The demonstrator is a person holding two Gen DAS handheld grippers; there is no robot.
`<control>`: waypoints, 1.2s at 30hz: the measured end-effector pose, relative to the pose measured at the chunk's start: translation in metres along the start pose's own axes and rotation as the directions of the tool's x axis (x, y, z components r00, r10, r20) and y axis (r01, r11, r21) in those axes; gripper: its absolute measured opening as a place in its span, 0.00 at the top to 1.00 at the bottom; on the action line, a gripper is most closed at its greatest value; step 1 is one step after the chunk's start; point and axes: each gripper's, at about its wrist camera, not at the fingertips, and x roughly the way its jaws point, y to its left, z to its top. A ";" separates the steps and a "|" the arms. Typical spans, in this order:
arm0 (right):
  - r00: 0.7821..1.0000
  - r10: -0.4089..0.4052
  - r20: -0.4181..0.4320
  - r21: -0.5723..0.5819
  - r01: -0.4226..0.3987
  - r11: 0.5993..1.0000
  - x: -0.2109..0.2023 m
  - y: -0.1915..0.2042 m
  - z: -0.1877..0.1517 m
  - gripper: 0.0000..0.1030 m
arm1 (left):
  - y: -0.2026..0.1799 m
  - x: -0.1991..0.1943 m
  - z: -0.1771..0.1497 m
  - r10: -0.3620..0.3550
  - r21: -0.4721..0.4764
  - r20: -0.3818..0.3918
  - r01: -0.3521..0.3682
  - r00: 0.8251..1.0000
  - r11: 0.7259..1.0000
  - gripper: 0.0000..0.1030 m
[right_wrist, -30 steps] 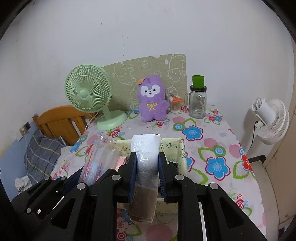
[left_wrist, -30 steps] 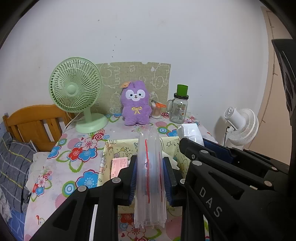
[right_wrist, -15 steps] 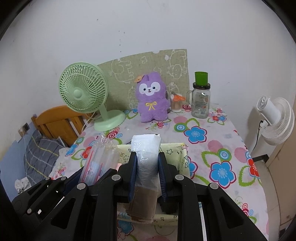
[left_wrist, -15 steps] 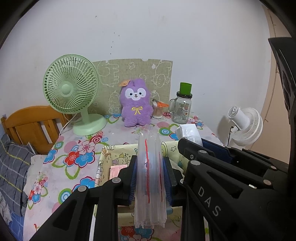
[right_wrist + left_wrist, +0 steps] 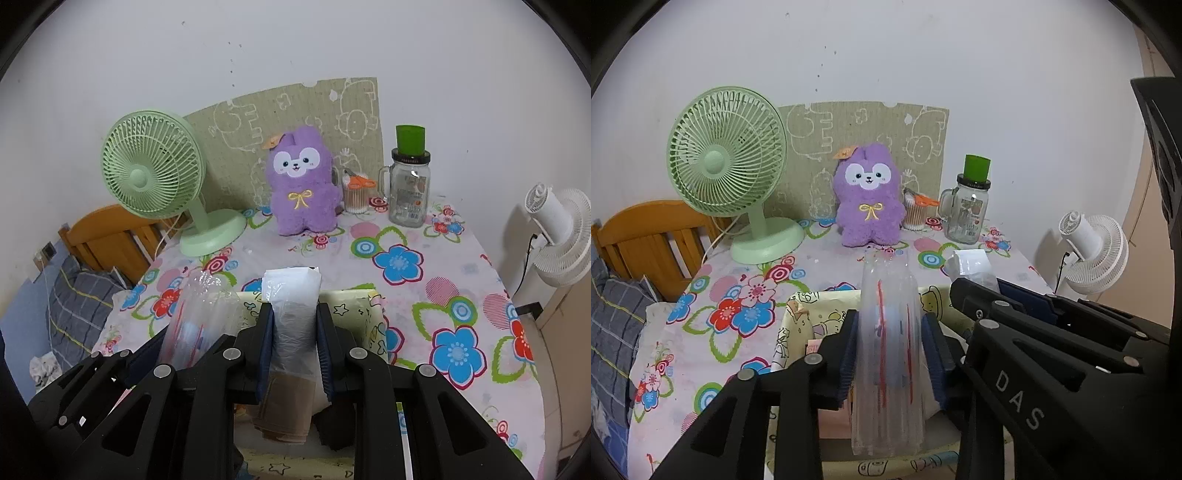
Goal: Organize soft objects
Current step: 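Lower the clear tubes and white wrapped item into the box with both grippers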
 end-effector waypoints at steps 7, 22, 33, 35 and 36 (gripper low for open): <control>1.000 0.001 -0.012 0.002 -0.001 1.000 0.009 -0.001 0.000 0.76 | 0.003 0.009 -0.002 0.039 -0.003 0.005 -0.039 0.999 0.999 0.23; 0.997 0.057 -0.047 -0.024 -0.058 0.998 0.020 0.010 -0.006 0.74 | 0.015 0.011 -0.012 0.069 -0.012 -0.042 -0.069 0.997 0.998 0.15; 1.000 0.030 -0.008 -0.086 -0.031 0.996 0.003 0.024 -0.016 0.31 | 0.022 0.000 -0.016 0.053 -0.021 -0.026 -0.053 0.998 0.998 0.12; 1.000 0.028 -0.006 -0.093 -0.028 0.995 -0.001 0.026 -0.018 0.29 | 0.023 -0.004 -0.017 0.052 -0.020 -0.018 -0.052 0.999 0.998 0.11; 1.000 0.027 0.001 -0.097 -0.027 0.995 -0.003 0.027 -0.019 0.29 | 0.023 -0.006 -0.017 0.053 -0.018 -0.015 -0.053 0.998 0.998 0.09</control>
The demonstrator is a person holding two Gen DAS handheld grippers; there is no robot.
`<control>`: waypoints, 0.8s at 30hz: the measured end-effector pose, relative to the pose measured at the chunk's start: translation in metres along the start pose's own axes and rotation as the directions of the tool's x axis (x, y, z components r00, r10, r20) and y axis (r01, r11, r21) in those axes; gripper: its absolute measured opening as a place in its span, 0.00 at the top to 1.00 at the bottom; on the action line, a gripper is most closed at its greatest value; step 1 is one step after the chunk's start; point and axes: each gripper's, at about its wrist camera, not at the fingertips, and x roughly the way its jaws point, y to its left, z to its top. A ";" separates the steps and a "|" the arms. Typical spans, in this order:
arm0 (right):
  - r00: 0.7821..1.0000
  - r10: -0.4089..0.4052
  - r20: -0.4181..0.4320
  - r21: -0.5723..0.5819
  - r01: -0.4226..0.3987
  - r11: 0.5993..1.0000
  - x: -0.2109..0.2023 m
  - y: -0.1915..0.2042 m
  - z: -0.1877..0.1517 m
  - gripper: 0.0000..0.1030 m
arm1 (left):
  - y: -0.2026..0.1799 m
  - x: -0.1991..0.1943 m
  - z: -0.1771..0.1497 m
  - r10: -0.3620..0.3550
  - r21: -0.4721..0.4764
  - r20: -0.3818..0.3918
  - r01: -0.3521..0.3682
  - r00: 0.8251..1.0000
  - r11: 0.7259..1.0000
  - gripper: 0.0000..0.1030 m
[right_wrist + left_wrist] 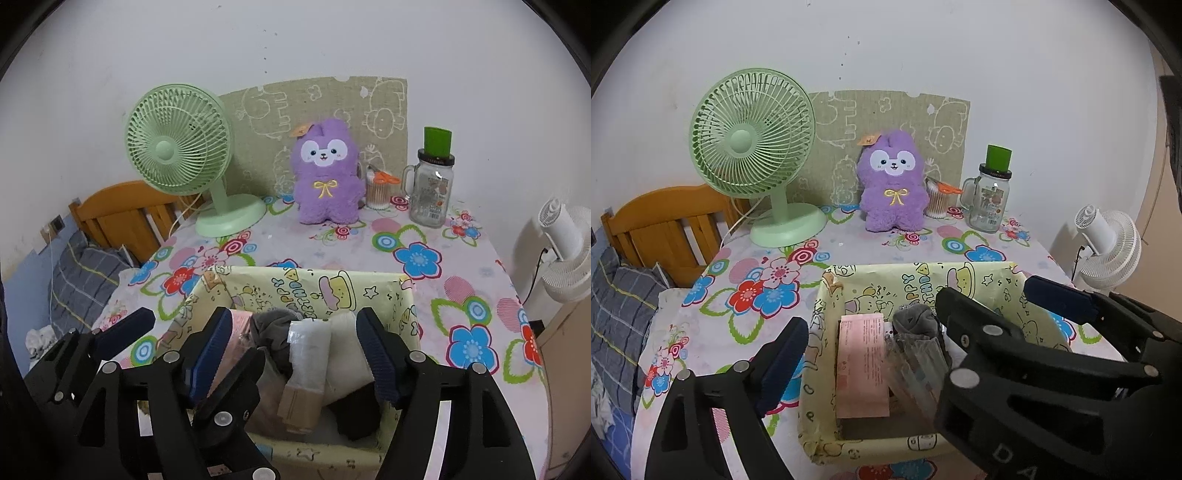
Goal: Organize soft objects
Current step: 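Lower the clear tubes and white wrapped item into the box with both grippers, then open both grippers to release the items into the box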
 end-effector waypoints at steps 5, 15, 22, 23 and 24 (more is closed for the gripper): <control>0.999 -0.039 0.032 -0.028 0.040 0.999 -0.014 0.006 -0.004 0.22 | 0.002 -0.009 -0.003 -0.001 -0.008 0.011 0.001 1.000 1.000 0.08; 0.997 -0.037 0.062 -0.019 0.039 0.999 -0.045 0.007 -0.015 0.16 | -0.003 -0.032 -0.011 -0.024 0.004 0.018 0.023 1.000 1.000 0.06; 0.995 -0.056 0.087 -0.006 0.057 0.998 -0.067 0.005 -0.025 0.10 | -0.009 -0.050 -0.016 -0.025 0.018 0.041 0.024 0.999 1.000 0.03; 0.994 -0.059 0.092 -0.005 0.060 0.998 -0.071 0.005 -0.026 0.10 | -0.009 -0.054 -0.017 -0.026 0.020 0.044 0.025 0.999 0.999 0.03; 0.993 -0.063 0.097 -0.004 0.064 0.998 -0.075 0.004 -0.028 0.10 | -0.009 -0.056 -0.017 -0.026 0.021 0.047 0.025 0.999 0.999 0.03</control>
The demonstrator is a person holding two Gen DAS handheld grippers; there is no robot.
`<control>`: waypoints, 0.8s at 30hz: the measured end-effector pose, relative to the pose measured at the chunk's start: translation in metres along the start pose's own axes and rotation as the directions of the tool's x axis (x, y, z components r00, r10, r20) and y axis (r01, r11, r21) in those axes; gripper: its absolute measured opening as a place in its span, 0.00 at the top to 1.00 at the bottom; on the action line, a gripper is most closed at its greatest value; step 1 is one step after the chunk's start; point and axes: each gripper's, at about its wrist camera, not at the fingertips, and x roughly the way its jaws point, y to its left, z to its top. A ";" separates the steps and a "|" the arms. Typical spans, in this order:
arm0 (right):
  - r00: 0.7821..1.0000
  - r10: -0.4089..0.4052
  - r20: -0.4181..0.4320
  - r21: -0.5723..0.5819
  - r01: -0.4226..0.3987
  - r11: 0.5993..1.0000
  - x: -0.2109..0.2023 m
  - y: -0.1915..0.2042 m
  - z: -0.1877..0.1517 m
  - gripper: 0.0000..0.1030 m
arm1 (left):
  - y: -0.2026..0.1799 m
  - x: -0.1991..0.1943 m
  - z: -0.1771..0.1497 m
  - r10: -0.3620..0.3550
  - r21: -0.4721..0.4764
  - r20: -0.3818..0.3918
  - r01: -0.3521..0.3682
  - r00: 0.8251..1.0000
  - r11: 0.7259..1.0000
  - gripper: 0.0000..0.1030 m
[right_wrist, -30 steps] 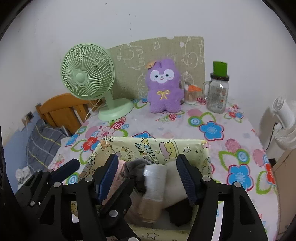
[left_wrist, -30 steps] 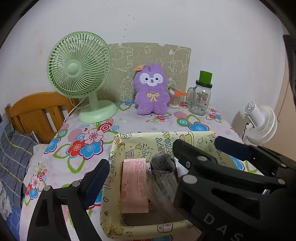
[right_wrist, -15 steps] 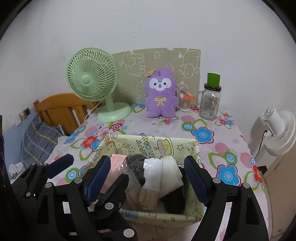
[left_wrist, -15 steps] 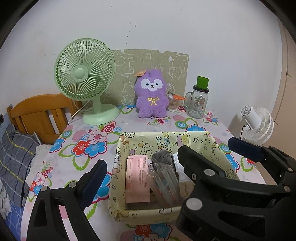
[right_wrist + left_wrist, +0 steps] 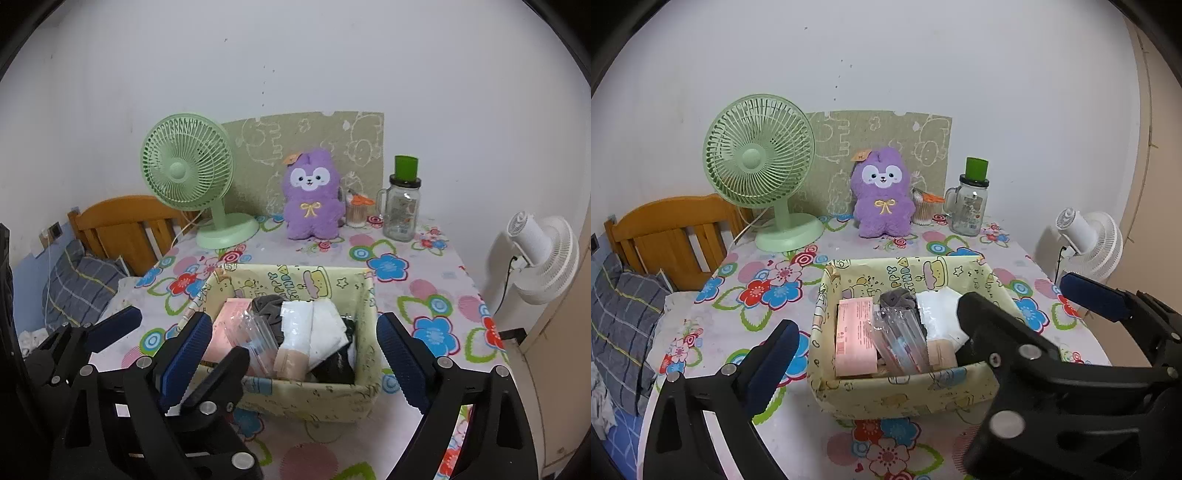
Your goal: Organize soft objects
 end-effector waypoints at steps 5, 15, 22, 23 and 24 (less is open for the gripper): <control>1.000 -0.024 0.018 0.005 0.024 1.000 -0.017 -0.003 -0.004 0.10 | -0.002 -0.016 -0.004 -0.001 0.003 0.020 0.001 1.000 1.000 0.01; 0.996 -0.059 0.061 0.020 0.057 0.998 -0.051 -0.009 -0.014 0.05 | -0.001 -0.042 -0.012 -0.010 0.004 0.048 0.010 0.999 1.000 0.00; 0.994 -0.066 0.092 0.032 0.064 0.997 -0.071 -0.011 -0.017 0.05 | 0.007 -0.069 -0.016 0.027 0.001 0.085 -0.027 0.996 1.000 0.00; 0.993 -0.067 0.096 0.035 0.064 0.997 -0.074 -0.012 -0.017 0.04 | 0.008 -0.072 -0.016 0.029 0.001 0.092 -0.029 0.995 1.000 0.00; 0.992 -0.070 0.102 0.039 0.067 0.997 -0.078 -0.013 -0.018 0.04 | 0.010 -0.076 -0.016 0.030 0.000 0.098 -0.030 0.995 1.000 0.00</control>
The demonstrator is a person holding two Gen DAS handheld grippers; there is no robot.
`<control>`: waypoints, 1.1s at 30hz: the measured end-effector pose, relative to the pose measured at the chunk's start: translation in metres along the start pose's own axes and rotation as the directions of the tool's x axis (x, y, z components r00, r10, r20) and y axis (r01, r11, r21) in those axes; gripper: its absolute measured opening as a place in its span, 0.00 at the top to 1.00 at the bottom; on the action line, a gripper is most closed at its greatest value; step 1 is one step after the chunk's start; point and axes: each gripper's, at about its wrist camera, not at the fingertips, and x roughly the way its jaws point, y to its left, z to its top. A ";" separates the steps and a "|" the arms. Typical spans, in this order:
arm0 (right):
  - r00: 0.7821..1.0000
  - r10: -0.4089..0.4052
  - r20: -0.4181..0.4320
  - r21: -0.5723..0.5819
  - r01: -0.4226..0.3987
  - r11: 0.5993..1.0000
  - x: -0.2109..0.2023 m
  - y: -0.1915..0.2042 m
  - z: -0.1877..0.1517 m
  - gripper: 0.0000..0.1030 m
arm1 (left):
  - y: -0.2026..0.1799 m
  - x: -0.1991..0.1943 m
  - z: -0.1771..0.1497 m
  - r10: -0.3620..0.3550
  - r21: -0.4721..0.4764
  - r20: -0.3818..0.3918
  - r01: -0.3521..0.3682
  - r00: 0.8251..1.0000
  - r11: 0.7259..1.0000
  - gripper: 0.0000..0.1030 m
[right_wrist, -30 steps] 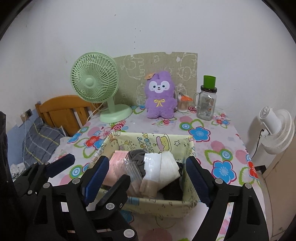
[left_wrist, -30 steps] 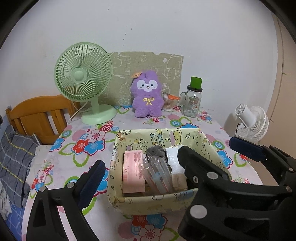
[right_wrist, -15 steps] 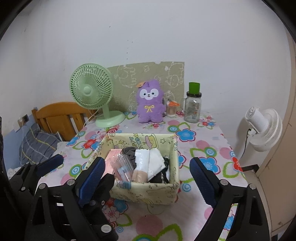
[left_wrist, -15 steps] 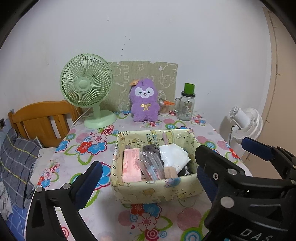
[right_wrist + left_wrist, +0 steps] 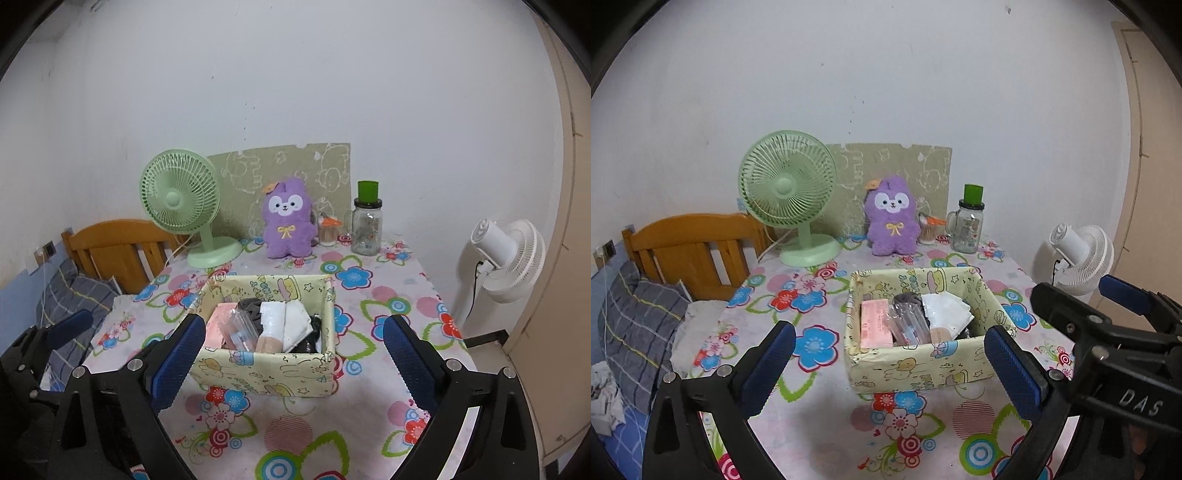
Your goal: Organize soft objects
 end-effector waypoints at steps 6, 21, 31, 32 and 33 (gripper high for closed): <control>0.998 -0.061 0.007 0.010 0.061 0.998 -0.021 -0.003 -0.003 0.03 | 0.005 -0.016 -0.004 0.027 -0.011 0.026 -0.027 0.999 1.000 0.00; 0.989 -0.142 0.045 0.046 0.140 0.989 -0.052 -0.024 -0.022 0.02 | 0.012 -0.045 -0.017 0.004 -0.037 0.064 -0.002 0.998 0.999 0.00; 0.987 -0.154 0.051 0.084 0.149 0.985 -0.061 -0.036 -0.027 0.01 | 0.017 -0.049 -0.018 0.008 -0.060 0.062 -0.004 0.998 0.998 0.00; 0.987 -0.153 0.052 0.082 0.149 0.986 -0.062 -0.035 -0.027 0.01 | 0.016 -0.049 -0.018 0.008 -0.059 0.061 -0.004 0.998 0.998 0.00; 0.987 -0.153 0.055 0.077 0.148 0.986 -0.062 -0.035 -0.027 0.01 | 0.016 -0.049 -0.018 0.007 -0.058 0.062 -0.004 0.998 0.998 0.00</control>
